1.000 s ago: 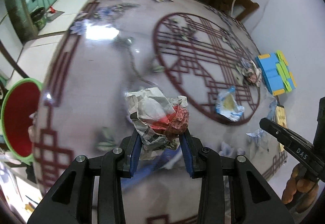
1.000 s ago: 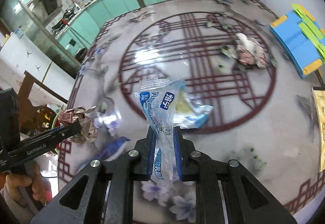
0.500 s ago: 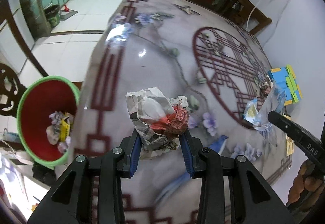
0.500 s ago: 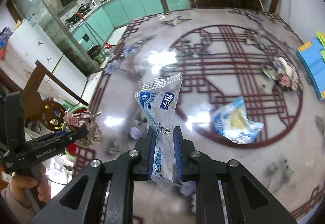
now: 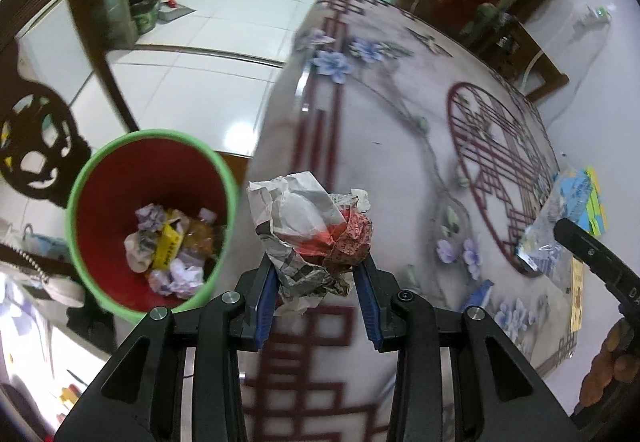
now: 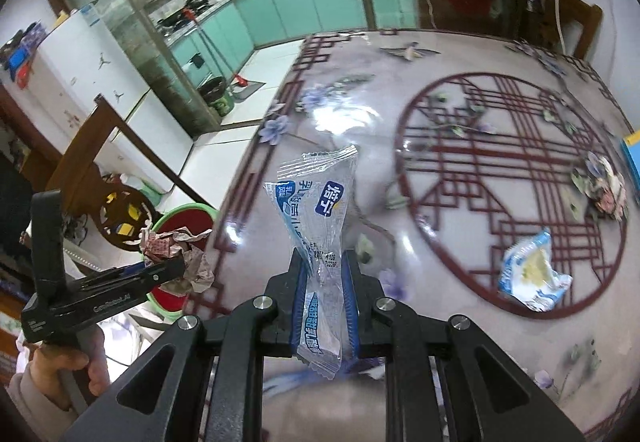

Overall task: Collect trash
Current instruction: 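Carry the crumpled paper and plastic bag over the red bucket, then open the left tool over the bucket while the right tool drops the plastic bag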

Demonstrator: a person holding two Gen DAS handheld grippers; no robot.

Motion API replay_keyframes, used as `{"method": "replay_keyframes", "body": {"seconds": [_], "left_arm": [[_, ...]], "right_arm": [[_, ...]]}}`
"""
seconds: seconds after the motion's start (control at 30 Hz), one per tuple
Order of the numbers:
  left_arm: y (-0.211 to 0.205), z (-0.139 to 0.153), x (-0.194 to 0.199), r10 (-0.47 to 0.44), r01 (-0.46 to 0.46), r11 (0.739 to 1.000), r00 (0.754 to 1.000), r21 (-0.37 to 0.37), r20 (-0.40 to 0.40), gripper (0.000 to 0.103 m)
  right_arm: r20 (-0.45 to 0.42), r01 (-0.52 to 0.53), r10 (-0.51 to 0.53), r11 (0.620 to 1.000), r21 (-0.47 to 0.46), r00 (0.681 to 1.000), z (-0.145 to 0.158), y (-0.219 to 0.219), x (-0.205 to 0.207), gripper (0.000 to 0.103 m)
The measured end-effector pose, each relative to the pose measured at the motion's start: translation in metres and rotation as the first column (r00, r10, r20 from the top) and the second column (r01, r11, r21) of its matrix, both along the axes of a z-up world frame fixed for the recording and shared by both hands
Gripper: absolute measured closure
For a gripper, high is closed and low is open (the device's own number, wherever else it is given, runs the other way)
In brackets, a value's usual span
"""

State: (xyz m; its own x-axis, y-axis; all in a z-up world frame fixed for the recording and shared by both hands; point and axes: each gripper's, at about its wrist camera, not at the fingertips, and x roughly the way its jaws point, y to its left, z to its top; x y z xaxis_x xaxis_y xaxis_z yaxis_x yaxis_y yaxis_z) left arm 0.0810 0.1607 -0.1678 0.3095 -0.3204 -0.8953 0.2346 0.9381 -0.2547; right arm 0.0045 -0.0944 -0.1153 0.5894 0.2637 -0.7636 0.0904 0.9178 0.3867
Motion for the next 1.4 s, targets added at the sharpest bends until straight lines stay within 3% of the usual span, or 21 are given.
{"method": "replay_keyframes", "body": {"seconds": [0.67, 1.4], "left_arm": [[0.082, -0.011, 0.021, 0.195, -0.196, 0.977, 0.981, 0.079, 0.016, 0.068], [0.115, -0.022, 0.043, 0.252, -0.252, 0.955, 0.968, 0.158, 0.018, 0.068]], "right_arm": [[0.051, -0.241, 0.241, 0.970, 0.002, 0.969, 0.017, 0.104, 0.056, 0.088], [0.038, -0.406, 0.406, 0.914, 0.011, 0.913, 0.013, 0.181, 0.094, 0.088]]}}
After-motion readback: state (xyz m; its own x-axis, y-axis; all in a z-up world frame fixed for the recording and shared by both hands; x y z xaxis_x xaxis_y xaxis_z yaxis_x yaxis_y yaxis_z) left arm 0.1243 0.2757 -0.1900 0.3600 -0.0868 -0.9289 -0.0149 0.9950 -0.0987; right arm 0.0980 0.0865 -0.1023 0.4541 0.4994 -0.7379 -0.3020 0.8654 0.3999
